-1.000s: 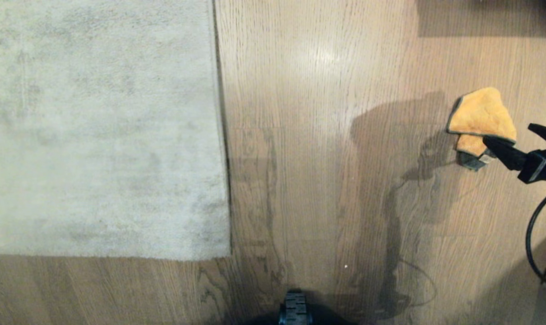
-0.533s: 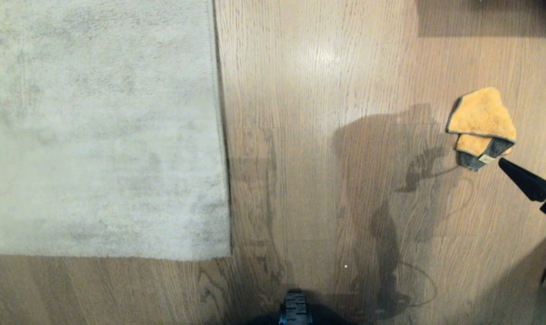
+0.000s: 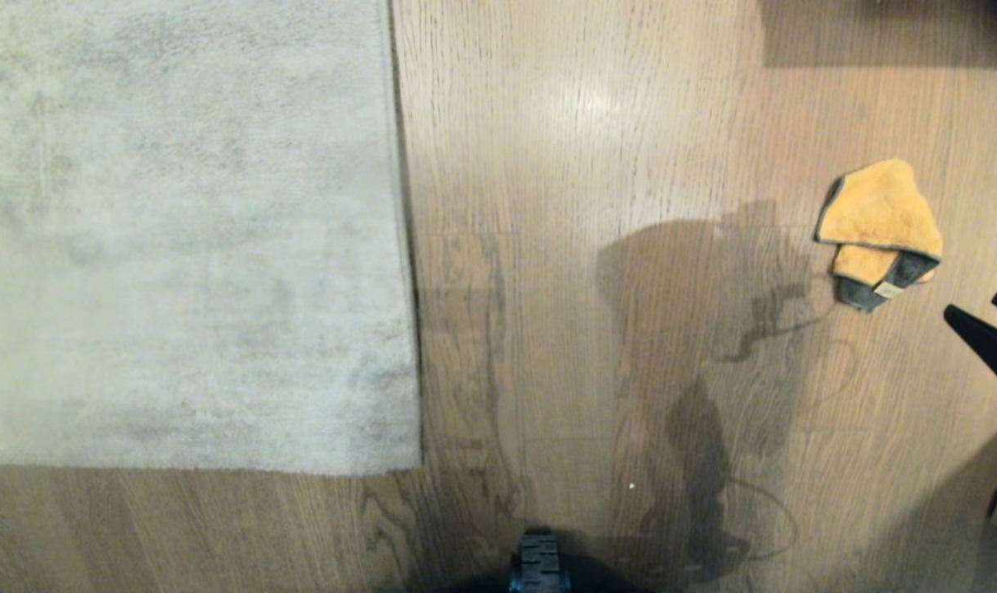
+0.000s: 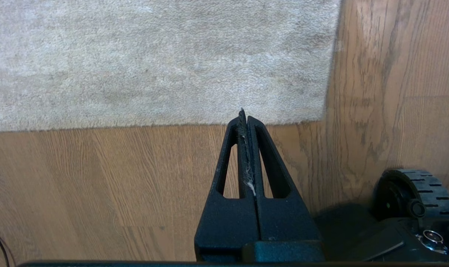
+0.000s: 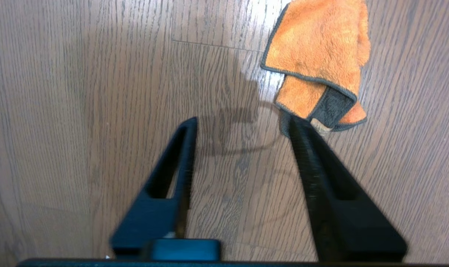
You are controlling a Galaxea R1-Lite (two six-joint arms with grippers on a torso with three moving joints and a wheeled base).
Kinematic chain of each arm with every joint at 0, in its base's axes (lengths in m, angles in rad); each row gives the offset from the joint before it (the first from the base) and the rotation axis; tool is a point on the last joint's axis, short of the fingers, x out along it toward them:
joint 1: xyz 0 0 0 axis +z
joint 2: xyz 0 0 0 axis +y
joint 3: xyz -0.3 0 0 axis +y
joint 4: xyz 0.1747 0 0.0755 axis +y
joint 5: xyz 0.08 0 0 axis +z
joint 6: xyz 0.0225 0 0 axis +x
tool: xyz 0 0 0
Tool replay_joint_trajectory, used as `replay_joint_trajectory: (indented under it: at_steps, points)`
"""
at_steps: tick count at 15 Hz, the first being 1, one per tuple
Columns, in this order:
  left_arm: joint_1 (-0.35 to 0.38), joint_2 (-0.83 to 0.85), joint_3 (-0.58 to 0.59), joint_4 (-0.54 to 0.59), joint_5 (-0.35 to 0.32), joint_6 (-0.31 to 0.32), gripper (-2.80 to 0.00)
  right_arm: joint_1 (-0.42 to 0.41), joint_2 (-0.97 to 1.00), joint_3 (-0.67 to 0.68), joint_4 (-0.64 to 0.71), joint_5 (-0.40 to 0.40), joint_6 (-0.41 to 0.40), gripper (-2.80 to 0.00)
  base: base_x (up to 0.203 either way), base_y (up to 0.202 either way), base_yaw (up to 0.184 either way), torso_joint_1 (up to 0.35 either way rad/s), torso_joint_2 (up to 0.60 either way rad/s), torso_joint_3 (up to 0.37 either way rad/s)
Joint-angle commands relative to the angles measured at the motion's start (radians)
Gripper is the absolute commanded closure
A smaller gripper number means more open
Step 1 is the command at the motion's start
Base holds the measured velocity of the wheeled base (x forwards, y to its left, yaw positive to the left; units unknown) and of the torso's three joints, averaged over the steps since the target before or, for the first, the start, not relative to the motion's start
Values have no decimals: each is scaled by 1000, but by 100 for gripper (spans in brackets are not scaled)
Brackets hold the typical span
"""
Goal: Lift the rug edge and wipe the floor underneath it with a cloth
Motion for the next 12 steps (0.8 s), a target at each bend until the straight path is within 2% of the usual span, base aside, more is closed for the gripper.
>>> replay_joint_trajectory:
  at_steps: [1, 9, 12]
  points:
    - [-1, 0, 0, 0, 1, 0, 0, 0, -13, 6, -7, 0, 0, 0, 0, 0, 0, 0, 0, 0]
    - [-1, 0, 0, 0, 1, 0, 0, 3, -121, 85, -2, -16, -11, 0, 0, 0, 0, 0, 0, 0]
    - [-1, 0, 0, 0, 1, 0, 0, 13, -230, 89, 97, -42, -19, 0, 0, 0, 0, 0, 0, 0]
